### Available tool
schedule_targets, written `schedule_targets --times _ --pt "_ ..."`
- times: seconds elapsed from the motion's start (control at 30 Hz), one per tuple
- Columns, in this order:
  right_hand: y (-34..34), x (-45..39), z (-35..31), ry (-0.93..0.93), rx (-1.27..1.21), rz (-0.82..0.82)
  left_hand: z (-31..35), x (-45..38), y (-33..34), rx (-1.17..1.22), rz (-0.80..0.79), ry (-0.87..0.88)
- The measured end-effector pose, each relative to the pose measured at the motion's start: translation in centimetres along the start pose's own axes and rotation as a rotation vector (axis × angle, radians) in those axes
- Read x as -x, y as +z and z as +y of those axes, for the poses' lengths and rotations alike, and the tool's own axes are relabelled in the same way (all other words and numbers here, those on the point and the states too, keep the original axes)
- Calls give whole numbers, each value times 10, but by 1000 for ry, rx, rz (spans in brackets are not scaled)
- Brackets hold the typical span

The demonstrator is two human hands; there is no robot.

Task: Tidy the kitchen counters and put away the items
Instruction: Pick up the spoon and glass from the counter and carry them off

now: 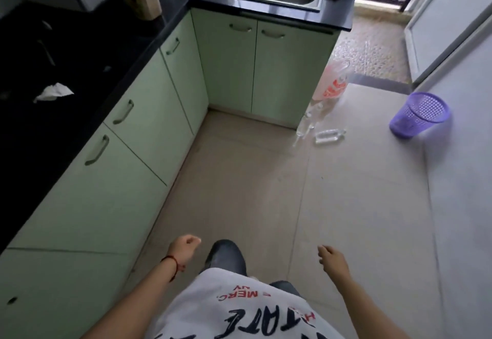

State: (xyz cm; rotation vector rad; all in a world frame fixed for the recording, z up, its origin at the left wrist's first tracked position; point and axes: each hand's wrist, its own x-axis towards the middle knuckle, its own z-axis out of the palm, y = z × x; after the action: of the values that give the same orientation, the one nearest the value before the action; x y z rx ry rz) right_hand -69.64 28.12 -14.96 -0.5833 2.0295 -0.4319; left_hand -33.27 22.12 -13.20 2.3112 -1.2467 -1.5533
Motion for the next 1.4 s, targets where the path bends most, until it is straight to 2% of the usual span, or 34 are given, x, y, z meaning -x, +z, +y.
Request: schedule_targets --times 0.17,0.33,0.6,0.77,0.97,1.1,1.23,1.4 --pt "3 -69 -93 -64 -4 -36 21 -72 -23 85 29 -136" --pt "0 -126 -179 -61 12 -41 85 -129 -50 167 34 -207" --pt "-9 -194 -274 -64 76 -59 260 -210 -95 238 17 -17" --pt "-14 -250 -339 -86 153 -123 333 -252 -121 323 102 36" --pt "-6 -325 -454 -215 357 -300 344 -268 -129 509 250 -133" --pt "21 -353 -539 -396 550 -387 328 -255 -120 667 362 -286" --pt "66 -351 -602 -552 728 -507 301 -232 -103 859 438 -450" --pt "139 -334 -642 -665 884 -647 274 -210 -77 1070 559 -624"
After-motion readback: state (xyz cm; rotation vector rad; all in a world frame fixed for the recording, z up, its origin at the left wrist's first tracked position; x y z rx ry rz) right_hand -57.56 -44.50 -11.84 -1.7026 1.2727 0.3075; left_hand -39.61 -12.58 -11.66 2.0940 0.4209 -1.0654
